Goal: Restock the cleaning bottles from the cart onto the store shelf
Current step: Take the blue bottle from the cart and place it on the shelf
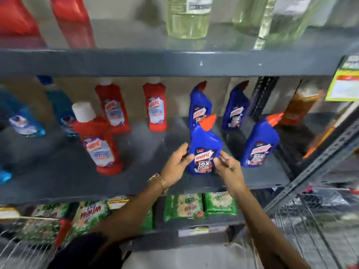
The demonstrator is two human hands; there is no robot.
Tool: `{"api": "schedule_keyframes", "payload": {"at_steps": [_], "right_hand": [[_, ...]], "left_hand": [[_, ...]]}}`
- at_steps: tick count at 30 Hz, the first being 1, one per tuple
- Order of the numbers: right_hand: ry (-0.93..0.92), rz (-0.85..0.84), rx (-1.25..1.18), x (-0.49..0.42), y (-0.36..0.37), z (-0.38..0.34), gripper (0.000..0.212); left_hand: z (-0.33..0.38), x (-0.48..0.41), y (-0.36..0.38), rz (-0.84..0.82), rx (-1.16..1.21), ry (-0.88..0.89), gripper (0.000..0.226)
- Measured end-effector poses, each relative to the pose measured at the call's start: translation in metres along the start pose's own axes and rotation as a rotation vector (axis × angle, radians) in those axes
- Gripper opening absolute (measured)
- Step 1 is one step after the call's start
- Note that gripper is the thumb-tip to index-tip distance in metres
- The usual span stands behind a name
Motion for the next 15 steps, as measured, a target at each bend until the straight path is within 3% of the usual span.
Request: {"api": "schedule_keyframes", "payload": {"at_steps": [3, 15], "right_hand": [[-0.034, -0.015, 0.032, -0.017, -0.012, 0.01, 0.035], [-0.066, 0.12, 0.117, -0.028, -0.028, 0.022, 0.04]], "left_hand": [[-0.01, -0.009, 0.017, 0.01, -0.034, 0.016, 0.046], [-0.028, -0.029, 0.037, 0.048, -0.035, -0.086, 0.048]]}}
Point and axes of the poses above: each hand's wrist, its own x-axis away from the middle knuckle, its own y-axis out of the palm, z = x × y, the point moved 3 cm from there along -x, towards the middle knuckle, and after that the axes turned 13 degrees about z, right-handed, at the moved point
